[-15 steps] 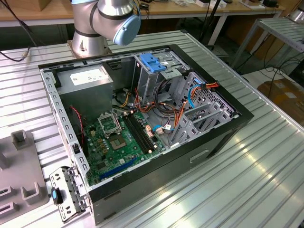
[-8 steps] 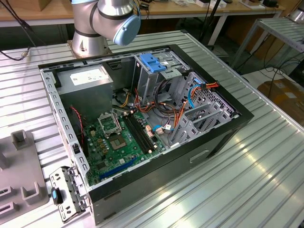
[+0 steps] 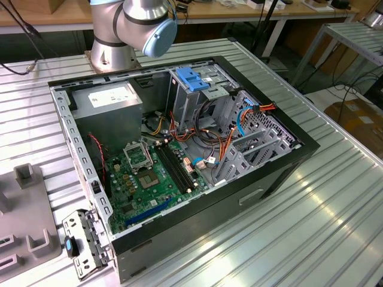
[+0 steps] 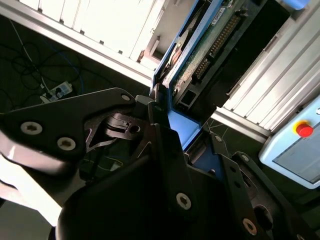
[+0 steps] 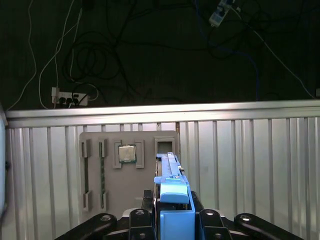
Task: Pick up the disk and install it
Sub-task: 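Pick up the disk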
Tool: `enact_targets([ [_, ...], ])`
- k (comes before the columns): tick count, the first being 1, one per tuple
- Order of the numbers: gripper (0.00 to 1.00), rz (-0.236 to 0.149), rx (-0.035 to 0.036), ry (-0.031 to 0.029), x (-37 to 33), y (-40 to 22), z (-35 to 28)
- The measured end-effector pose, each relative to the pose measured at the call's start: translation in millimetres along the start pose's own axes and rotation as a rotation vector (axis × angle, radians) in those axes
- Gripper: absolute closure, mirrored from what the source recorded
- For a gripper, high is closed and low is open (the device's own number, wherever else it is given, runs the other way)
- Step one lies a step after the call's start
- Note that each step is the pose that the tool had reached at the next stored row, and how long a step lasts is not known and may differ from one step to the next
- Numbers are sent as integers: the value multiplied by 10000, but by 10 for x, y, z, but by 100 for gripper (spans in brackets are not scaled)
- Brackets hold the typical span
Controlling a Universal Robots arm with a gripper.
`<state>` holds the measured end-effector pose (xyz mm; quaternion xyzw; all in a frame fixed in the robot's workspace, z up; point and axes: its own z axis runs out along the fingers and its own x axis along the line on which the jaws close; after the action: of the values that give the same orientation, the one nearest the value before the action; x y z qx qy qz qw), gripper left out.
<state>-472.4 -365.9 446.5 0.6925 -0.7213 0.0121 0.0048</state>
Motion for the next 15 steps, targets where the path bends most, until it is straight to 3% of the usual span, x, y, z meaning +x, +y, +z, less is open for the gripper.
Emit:
enact_targets([
  [15, 63, 0, -18, 1, 3, -2, -124],
])
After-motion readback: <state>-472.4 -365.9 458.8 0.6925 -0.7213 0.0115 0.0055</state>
